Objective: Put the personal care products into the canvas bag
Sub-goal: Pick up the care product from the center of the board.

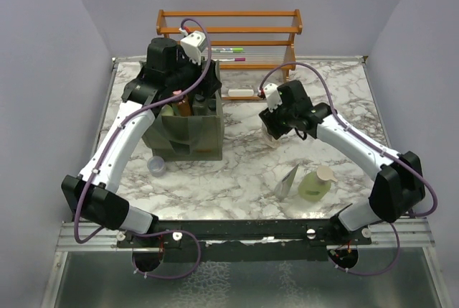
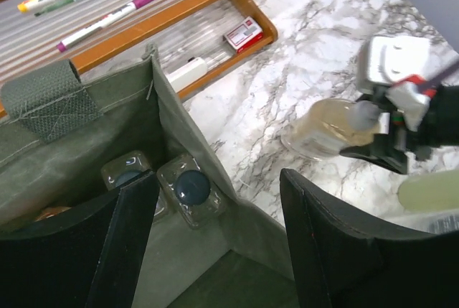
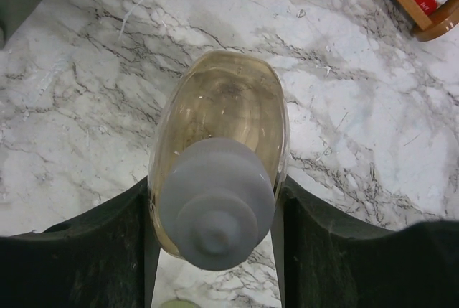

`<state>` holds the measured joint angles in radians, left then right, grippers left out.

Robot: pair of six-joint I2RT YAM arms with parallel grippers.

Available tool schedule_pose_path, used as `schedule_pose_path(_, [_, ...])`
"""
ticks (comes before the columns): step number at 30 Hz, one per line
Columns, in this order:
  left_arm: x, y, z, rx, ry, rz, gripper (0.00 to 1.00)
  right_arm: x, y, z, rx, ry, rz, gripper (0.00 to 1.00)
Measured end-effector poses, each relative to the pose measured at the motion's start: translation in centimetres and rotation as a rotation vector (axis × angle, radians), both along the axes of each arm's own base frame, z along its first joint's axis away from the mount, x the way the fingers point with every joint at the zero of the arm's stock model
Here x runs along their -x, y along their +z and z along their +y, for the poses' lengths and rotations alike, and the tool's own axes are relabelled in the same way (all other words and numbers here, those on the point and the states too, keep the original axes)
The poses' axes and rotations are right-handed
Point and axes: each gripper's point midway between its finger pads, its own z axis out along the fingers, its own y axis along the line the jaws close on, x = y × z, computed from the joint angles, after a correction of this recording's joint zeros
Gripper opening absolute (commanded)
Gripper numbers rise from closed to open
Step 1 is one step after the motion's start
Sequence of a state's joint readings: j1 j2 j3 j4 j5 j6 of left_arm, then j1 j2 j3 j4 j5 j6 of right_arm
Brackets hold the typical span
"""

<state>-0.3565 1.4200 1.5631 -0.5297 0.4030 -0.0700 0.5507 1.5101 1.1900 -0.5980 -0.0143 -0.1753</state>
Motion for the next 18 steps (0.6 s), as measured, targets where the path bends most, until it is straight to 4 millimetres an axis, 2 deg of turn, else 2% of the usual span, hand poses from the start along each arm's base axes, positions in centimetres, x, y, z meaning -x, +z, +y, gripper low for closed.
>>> schedule_pose_path(3, [-0.8,-1.0,-0.2,-0.003,0.053,0.037,0.63,0.3,1.2,-0.1,-0.016,0.023,-0.024,0.02])
schedule_pose_path(8, [-0.8,-2.1,-1.3,-0.008,0.071,0.072,0.50,0.8,2.8,-0.2,-0.043,0.053,-0.054,0.02])
schedule_pose_path(12, [-0.6,-2.8,-1.7,-0.011,0.085,0.093,0.41,1.2,2.8,-0.9,-0.047,0.062,-0.055,0.02])
schedule_pose_path(18, [-0.8,-3.6,-1.8,-0.017,0.105,0.108,0.21,1.8,2.1,-1.7,-0.040,0.061,-0.029,0.02])
